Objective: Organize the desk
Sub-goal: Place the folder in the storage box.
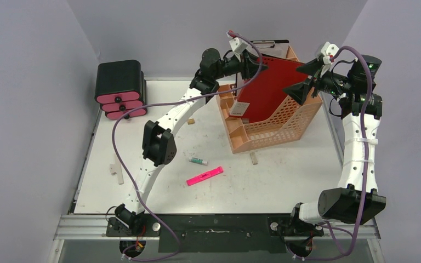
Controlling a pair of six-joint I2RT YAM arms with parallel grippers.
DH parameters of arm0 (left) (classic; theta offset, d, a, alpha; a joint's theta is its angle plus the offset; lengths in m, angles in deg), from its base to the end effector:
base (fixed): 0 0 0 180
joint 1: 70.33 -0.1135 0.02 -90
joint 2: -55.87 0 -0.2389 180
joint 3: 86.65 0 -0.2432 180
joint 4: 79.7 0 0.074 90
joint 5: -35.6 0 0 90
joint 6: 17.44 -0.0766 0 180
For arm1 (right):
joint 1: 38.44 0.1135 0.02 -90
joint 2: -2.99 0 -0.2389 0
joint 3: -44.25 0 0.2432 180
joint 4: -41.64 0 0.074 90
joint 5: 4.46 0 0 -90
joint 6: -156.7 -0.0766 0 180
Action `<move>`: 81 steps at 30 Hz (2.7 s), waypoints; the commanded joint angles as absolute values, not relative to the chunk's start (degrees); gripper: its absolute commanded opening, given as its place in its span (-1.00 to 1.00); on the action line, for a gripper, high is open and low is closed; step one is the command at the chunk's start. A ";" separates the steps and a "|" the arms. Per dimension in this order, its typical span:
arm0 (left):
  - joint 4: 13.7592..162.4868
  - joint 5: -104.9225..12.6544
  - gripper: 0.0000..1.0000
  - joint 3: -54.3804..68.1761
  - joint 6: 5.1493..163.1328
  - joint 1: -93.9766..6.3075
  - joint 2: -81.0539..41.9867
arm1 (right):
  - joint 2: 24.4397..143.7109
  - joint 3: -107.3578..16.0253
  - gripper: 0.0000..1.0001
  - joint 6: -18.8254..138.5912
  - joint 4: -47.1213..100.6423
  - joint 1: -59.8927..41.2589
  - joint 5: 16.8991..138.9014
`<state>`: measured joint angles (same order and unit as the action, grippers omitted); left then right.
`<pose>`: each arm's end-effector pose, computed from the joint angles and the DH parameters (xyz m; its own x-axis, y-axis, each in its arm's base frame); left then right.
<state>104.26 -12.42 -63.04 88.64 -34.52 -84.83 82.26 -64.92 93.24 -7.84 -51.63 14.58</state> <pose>0.4260 -0.3706 0.3746 0.0001 -0.2539 -0.9672 0.9843 0.1706 -0.0447 0.2888 0.0067 0.4363 0.0623 -0.1643 -0.9844 -0.8550 0.5001 -0.1376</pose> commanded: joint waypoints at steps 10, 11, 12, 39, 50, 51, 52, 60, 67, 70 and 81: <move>128.51 -18.98 -1.00 -65.47 104.06 -35.84 -84.90 | 81.55 -66.60 0.82 90.84 -3.30 -51.54 14.20; 129.30 -18.98 -1.00 -65.37 104.44 -35.80 -85.46 | 81.30 -66.62 0.82 90.68 -3.24 -51.54 14.12; 130.35 -18.68 -1.00 -65.36 104.62 -35.79 -86.06 | 81.12 -66.58 0.82 90.63 -3.28 -51.61 14.11; 139.56 -20.38 -1.00 -75.17 110.20 -34.83 -97.57 | 79.72 -63.30 0.82 91.01 -3.32 -51.63 13.33; 141.82 -19.72 -1.00 -79.22 115.14 -36.03 -101.01 | 80.27 -62.37 0.82 89.27 -1.32 -51.72 14.13; 142.31 -19.17 -1.00 -79.27 115.89 -36.18 -101.28 | 80.34 -62.36 0.82 88.74 -0.60 -51.78 14.68; 142.74 -18.69 -1.00 -79.15 116.56 -36.37 -101.70 | 80.46 -62.27 0.82 87.95 0.34 -51.80 15.09; 144.02 -17.03 -1.00 -77.45 118.37 -38.45 -102.58 | 82.54 -65.04 0.85 82.86 5.66 -51.80 20.19; 145.01 -15.70 -1.00 -76.44 118.79 -38.96 -102.62 | 86.14 -66.29 0.85 72.34 14.81 -51.95 30.35; 145.60 -14.88 -1.00 -75.76 119.65 -39.12 -102.35 | 88.11 -66.19 0.83 64.69 19.94 -52.34 35.51; 145.83 -13.77 -1.00 -74.48 120.08 -39.74 -100.68 | 93.96 -62.20 0.82 44.02 41.29 -58.74 27.28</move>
<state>142.90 -15.39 -74.90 121.05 -38.35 -102.97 94.17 -63.15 52.15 29.92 -57.45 31.83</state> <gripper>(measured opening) 0.232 0.914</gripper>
